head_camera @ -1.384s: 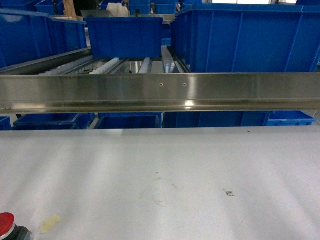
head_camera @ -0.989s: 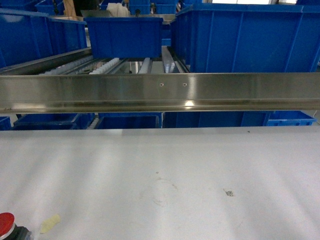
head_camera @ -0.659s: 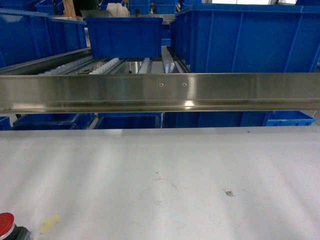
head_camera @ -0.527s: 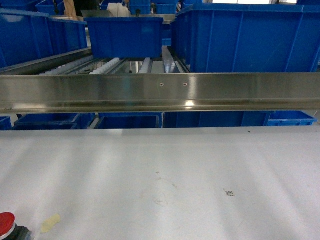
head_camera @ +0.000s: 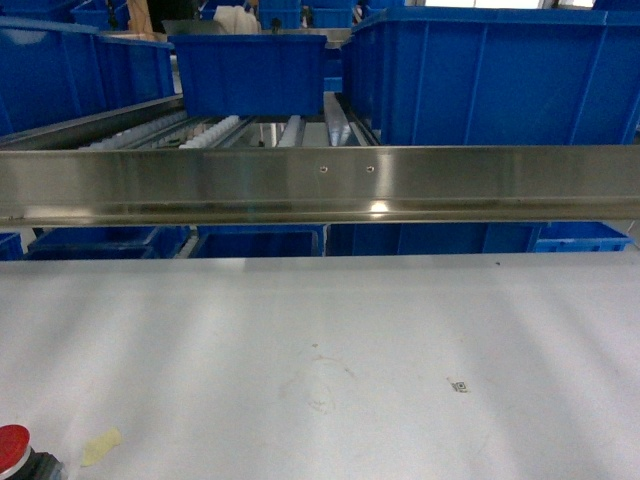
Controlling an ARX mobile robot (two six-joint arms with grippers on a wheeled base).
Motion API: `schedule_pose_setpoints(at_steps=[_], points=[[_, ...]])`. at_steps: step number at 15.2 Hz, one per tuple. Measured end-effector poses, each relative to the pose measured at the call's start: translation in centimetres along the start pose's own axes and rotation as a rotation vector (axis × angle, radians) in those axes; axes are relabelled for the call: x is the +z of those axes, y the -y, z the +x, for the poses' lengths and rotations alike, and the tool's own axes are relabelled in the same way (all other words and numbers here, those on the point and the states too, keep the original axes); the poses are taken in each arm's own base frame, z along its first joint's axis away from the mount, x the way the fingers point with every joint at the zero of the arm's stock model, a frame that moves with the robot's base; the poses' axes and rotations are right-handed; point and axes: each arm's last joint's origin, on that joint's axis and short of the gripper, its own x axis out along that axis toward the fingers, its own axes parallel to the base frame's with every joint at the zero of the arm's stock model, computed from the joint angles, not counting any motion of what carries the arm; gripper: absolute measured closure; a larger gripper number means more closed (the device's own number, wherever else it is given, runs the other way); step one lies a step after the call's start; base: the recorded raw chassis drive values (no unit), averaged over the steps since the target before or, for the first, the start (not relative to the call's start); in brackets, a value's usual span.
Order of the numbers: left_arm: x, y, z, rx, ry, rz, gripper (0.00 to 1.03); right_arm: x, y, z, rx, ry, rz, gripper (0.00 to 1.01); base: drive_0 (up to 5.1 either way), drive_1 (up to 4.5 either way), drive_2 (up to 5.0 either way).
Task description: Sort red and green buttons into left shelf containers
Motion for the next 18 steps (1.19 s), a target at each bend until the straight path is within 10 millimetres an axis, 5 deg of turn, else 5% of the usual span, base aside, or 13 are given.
schedule_pose_setpoints(at_steps=[3, 8, 12, 13, 14, 18], points=[[-0.3, 0.9, 2.0, -0.055, -0.074, -0.027, 0.05, -1.7, 1.4, 3.6, -0.083, -0.153, -0.017, 0.03, 0.0, 0.00, 0.0], [-0.2, 0.8, 1.9, -0.040, -0.063, -0.025, 0.05, -2.3, 1.5, 3.7, -0.083, -0.187, -0.019, 0.03, 0.0, 0.00, 0.0], [-0.2, 0.8, 1.9, -0.040, -0.063, -0.025, 0.05, -5.9, 1.7, 6.1, -0.086, -0.419, -0.021, 0.03, 0.0, 0.00, 0.0], [-0.2, 0.8, 1.9, -0.040, -0.063, -0.026, 0.05, -5.8, 2.0, 6.8, -0.109, -0.403, -0.020, 0.03, 0.0, 0.00, 0.0], [-0.2, 0.8, 1.9, -0.039, -0.063, -0.026, 0.05, -5.4, 2.6, 7.7, -0.272, -0.244, -0.196, 0.03, 0.0, 0.00, 0.0], [-0.2, 0.8, 1.9, -0.040, -0.063, -0.026, 0.05, -5.8, 3.1, 8.3, -0.278, -0.311, -0.269, 0.03, 0.0, 0.00, 0.0]])
